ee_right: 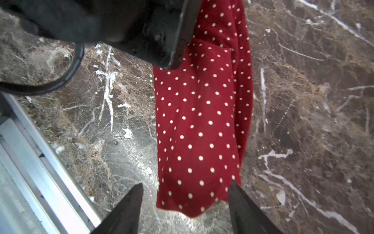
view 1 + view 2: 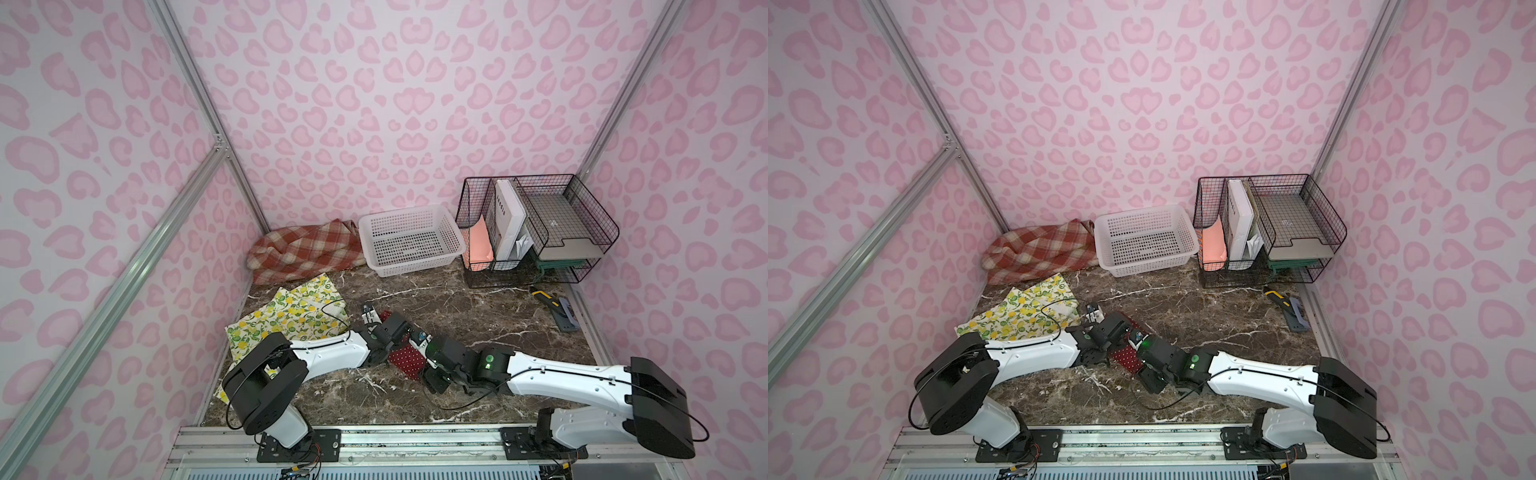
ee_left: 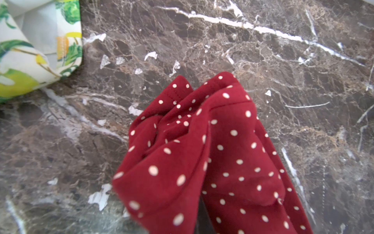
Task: Roll up the skirts
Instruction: Roll the skirt at the center of the board.
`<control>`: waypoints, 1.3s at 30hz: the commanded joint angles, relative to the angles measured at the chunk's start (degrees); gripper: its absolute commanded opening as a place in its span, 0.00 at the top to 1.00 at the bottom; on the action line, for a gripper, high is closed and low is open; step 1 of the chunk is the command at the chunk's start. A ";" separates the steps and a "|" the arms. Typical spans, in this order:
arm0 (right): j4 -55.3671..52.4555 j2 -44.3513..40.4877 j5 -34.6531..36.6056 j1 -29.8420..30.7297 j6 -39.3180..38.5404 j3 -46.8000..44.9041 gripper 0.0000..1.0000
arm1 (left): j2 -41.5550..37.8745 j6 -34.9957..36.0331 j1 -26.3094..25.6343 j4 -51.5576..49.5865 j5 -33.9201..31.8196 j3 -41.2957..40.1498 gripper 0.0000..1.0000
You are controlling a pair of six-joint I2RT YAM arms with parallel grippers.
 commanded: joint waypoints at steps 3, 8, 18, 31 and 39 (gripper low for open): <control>-3.35 -8.53 2.33 1.99 5.93 -2.19 0.30 | 0.59 0.62 -0.05 -1.46 0.81 0.57 1.00; 0.31 -11.08 4.26 6.50 4.18 -3.17 0.39 | 0.60 0.78 0.13 -1.70 1.07 0.78 1.00; 9.27 2.37 13.26 11.16 -3.43 -2.30 0.39 | -1.01 0.99 0.76 -2.42 1.52 0.21 1.00; 5.94 22.70 8.29 9.13 0.87 2.29 0.42 | -2.42 1.57 2.76 -0.49 4.05 -2.16 1.00; 2.12 24.09 1.48 8.34 1.40 2.23 1.00 | -4.20 1.25 5.07 -1.33 5.57 -2.05 0.68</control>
